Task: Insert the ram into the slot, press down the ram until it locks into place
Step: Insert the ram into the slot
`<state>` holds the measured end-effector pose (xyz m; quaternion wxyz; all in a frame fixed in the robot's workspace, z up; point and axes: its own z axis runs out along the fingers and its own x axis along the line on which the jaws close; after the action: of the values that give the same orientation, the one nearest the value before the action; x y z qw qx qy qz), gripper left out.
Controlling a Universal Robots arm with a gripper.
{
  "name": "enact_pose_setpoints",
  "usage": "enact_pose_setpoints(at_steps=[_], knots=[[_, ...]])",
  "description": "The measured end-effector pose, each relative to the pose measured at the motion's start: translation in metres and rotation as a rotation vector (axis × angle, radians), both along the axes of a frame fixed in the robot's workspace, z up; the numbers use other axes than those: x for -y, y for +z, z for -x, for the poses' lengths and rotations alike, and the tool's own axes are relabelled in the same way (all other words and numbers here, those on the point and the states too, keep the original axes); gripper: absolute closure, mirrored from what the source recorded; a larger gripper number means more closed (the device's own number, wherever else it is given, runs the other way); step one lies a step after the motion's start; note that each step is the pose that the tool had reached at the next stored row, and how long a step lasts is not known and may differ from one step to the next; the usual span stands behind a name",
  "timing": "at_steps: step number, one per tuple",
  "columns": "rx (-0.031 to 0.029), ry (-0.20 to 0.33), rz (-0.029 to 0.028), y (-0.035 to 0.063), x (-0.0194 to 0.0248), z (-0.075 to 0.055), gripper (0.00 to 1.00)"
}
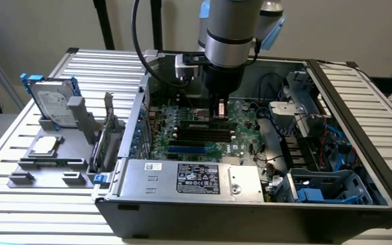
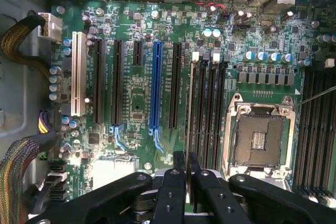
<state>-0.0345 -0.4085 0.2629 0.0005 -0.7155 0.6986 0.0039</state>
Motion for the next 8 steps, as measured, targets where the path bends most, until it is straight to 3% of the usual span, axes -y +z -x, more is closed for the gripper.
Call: enact_pose_setpoints(at_steps=[8], knots=[[-0.0011, -0.004, 0.0000, -0.0058, -0.0018, 0.0009, 0.87]])
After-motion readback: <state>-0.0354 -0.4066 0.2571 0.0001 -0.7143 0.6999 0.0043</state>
